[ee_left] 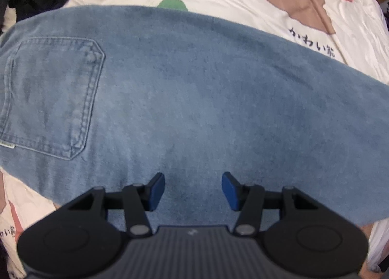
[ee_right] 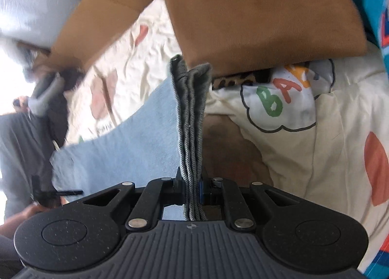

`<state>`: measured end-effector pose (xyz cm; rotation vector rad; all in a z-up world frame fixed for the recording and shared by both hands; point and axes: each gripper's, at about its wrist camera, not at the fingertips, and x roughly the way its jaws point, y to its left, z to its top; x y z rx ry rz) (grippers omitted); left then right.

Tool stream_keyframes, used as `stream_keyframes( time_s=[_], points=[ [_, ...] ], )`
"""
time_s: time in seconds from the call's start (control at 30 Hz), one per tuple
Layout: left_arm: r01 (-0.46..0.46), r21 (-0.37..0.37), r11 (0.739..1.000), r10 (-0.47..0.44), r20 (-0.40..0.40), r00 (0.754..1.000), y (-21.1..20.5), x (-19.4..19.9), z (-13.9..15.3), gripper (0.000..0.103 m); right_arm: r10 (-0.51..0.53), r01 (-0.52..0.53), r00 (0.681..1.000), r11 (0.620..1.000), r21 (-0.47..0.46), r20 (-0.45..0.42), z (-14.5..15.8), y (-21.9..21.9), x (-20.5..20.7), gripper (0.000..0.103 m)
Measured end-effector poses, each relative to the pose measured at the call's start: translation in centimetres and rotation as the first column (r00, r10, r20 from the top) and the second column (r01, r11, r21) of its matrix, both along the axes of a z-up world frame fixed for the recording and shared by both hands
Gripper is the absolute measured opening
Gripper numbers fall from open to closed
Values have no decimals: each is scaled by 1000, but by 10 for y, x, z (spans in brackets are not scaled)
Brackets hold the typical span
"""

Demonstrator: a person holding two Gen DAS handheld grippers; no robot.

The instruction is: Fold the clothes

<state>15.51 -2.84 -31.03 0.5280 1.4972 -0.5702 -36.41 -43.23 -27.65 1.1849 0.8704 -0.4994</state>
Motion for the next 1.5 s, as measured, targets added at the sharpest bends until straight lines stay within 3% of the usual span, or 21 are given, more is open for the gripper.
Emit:
stream_keyframes(
  time_s=[0.33, 0.6, 0.83, 1.03, 1.17, 1.33, 1.5],
  points=[
    [75, 8, 997, -74, -13, 997, -13, -9, 15, 56, -9, 9, 1000, 1000, -23, -18, 12, -11, -21, 7],
    [152, -45, 987, -154, -63, 986, -30, -22, 13, 56, -5, -4, 997, 994, -107, -77, 54, -42, -35, 8],
    [230, -99, 968, -243, -141, 960, -37, -44, -6, 54, 25, -42, 994, 986, -158, -107, 95, -47, -28, 8],
    [232, -172, 958, -266, -215, 940, -35, -57, -26, 44, 34, -61, 987, 983, -172, -157, 113, -41, -12, 8],
    [206, -256, 945, -280, -300, 912, -39, -59, -32, 26, 32, -67, 982, 981, -184, -187, 125, -38, 0, 8],
    [195, -311, 930, -296, -321, 900, -53, -64, -42, 25, 33, -74, 978, 979, -191, -208, 141, -30, 17, 8],
    [129, -348, 929, -248, -323, 913, -65, -52, -45, 25, 33, -75, 977, 978, -194, -211, 165, -23, 36, 8]
  ],
)
